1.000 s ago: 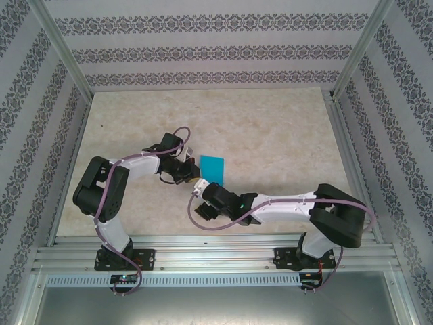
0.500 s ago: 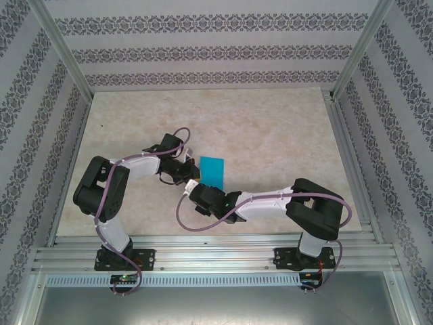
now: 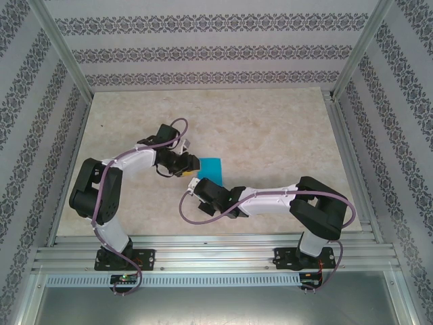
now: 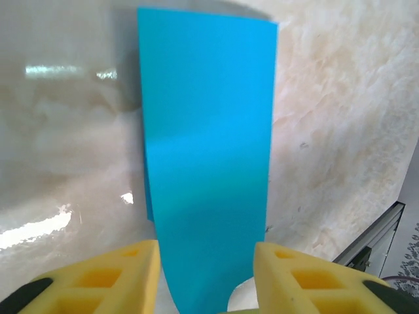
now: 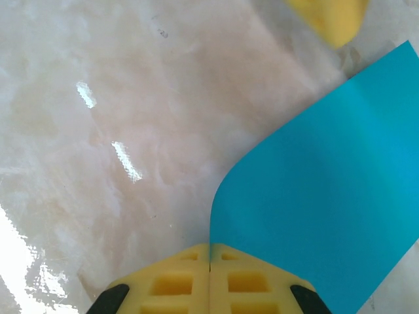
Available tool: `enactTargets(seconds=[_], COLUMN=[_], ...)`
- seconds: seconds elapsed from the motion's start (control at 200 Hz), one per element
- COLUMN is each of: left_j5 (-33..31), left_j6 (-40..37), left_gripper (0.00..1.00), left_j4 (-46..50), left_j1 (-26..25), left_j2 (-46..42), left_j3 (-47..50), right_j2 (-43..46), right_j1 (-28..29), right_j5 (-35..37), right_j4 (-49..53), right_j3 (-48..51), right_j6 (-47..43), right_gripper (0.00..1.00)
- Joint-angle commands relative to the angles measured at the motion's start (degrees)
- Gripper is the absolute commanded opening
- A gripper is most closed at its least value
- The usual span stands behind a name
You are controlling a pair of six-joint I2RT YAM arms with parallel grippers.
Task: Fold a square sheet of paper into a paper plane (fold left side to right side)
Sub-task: Third fold the triangle at the center of the table.
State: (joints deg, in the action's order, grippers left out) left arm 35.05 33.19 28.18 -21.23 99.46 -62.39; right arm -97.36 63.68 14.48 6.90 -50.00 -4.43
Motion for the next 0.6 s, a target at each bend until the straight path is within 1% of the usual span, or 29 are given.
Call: enactTargets(seconds=[0.0,0.08,0.18,0.28,0.365,0.46,0.594], left_j5=[1.1,2.6,2.9,2.6,1.1,-1.1,-1.8], left_j6=[-3.7,-4.2,-5.6,-6.7,-7.7,-8.9,-9.5], left_gripper=[0.39,0.37,0.35,0.33,0.32,0.32,0.3], left_j4=[1.8,1.2,1.9,2.8,4.3,6.1,6.2], left_j1=[0.2,-0.8,-2.3,-3.4,-4.1,-4.8,-5.0], left_j2=[1.3,4.8,10.2,14.5,17.3,19.3,21.1], left_j3=[-3.6,-6.2,-10.2,-14.1,-16.7,-17.9,-17.3], right_j2=[1.1,1.1,1.1,1.1,1.1,1.3,2.2], right_j1=[-0.6,-0.8,-1.2,-1.7,-2.4,-3.4,-6.1], right_j5=[-3.0,-3.4,-4.0,-4.8,-6.3,-8.5,-13.2], right_j4=[0.2,0.1,0.1,0.0,-0.1,0.1,0.0], right_j3=[-1.2,-1.2,-1.2,-1.1,-1.2,-1.3,-1.2], right_j6=[1.0,1.3,1.9,2.5,3.1,4.3,6.6], right_gripper=[0.0,0.0,0.0,0.0,0.0,0.0,0.0])
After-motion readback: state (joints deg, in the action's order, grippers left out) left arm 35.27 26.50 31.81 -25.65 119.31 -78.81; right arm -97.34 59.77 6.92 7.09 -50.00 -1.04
